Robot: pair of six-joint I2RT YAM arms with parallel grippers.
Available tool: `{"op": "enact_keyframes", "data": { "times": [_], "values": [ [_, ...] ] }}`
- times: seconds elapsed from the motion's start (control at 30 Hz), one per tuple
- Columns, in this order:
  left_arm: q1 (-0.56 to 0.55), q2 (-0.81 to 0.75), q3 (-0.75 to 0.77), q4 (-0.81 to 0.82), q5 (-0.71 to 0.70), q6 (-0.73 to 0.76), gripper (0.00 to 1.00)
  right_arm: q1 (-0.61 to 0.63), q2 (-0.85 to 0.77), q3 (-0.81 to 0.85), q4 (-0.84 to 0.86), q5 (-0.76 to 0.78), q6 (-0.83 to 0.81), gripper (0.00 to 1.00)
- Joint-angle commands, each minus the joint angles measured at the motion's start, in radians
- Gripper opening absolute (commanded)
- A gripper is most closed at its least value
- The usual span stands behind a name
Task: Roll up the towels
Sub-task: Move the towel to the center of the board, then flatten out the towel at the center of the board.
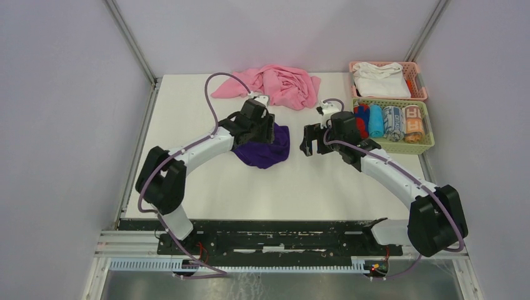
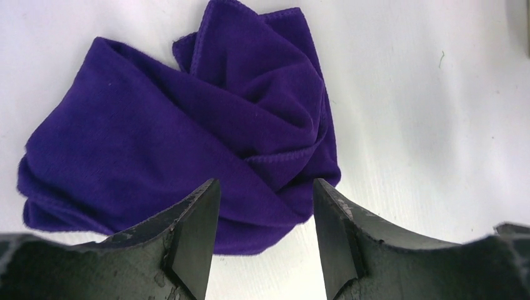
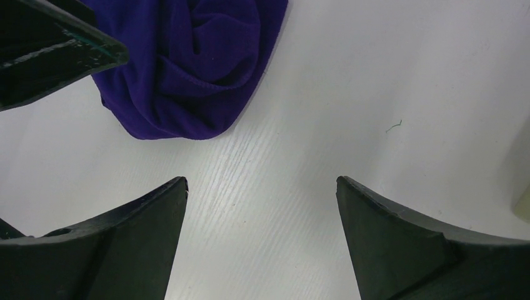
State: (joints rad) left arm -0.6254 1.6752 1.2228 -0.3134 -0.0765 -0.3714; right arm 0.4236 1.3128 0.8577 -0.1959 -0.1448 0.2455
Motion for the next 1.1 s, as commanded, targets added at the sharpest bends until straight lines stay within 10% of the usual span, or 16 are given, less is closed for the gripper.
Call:
{"op": "enact_keyframes", "data": {
  "times": [0.0,0.5,0.77,1.07],
  "values": [
    [-0.009,0.076,0.093,0.000,0.000,-0.056,0.63,0.004,0.002,-0.001,0.031,0.019,-0.014,0.96],
    [-0.013,0.223,0.099,-0.062,-0.079,-0.193,0.52,0.004,0.062,0.005,0.057,-0.051,0.005,0.94],
    [-0.011,0.143,0.143,-0.085,-0.103,-0.152,0.04,0.004,0.062,0.012,0.050,-0.053,-0.002,0.93],
    [-0.011,-0.117,0.395,-0.201,-0.117,-0.030,0.03,0.004,0.038,0.007,0.047,-0.040,-0.006,0.93]
  ]
}}
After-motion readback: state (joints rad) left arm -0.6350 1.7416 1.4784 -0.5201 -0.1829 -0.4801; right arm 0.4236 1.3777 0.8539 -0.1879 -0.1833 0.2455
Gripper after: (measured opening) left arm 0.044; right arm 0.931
